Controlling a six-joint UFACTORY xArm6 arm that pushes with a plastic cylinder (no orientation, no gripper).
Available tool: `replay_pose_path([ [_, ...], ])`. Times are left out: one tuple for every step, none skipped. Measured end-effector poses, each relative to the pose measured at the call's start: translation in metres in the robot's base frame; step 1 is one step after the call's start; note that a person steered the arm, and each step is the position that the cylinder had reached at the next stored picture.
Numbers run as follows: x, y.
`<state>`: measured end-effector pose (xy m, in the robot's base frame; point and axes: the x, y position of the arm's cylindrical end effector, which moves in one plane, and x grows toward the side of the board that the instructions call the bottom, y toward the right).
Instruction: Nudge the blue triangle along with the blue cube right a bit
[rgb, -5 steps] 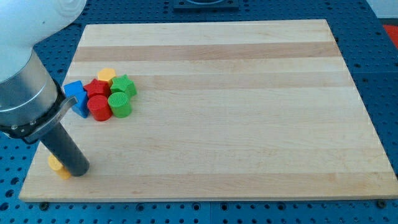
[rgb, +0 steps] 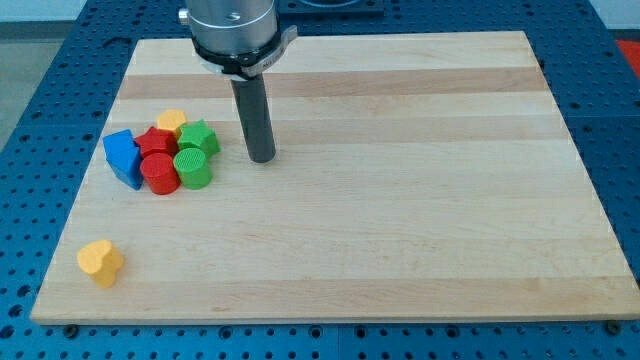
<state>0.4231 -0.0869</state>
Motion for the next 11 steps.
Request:
replay_pose_path([
  [0.043, 0.002],
  [0.080, -0.024],
  [0.097, -0.091],
  [0.100, -0.160],
  [0.098, -0.212],
  [0.096, -0.218],
  [0.095, -0.218],
  [0.091, -0.217],
  [0.083, -0.216],
  [0.070, -0.204],
  [0.057, -0.195],
])
